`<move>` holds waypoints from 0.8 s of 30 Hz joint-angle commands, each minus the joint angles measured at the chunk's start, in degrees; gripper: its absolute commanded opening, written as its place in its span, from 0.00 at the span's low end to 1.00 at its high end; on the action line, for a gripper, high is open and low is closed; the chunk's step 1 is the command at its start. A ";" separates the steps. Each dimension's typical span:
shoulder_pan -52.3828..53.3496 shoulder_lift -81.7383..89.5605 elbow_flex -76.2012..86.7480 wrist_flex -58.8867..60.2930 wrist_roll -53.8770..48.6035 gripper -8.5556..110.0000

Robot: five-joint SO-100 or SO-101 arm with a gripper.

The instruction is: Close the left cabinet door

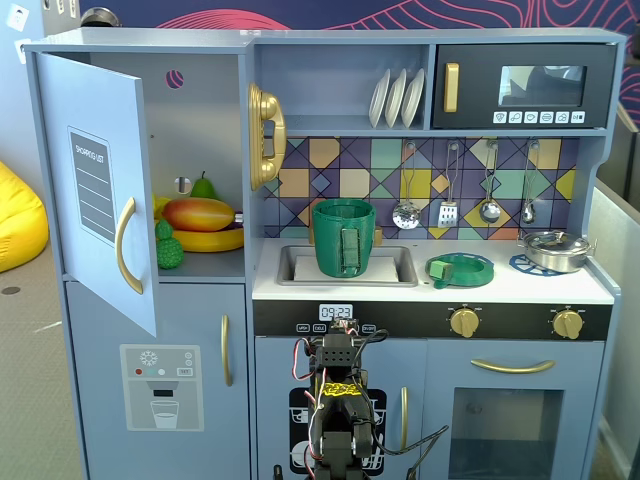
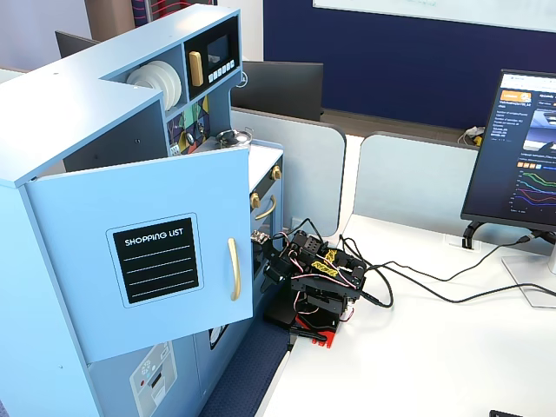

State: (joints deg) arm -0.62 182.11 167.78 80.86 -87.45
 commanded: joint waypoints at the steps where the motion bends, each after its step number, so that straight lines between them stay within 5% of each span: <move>1: -3.96 0.00 3.96 6.94 -0.26 0.07; 13: -3.78 0.00 3.96 6.33 -2.11 0.07; 24: -42.01 -2.46 -15.82 -2.02 4.48 0.07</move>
State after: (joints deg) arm -29.00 180.97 161.37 80.33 -85.69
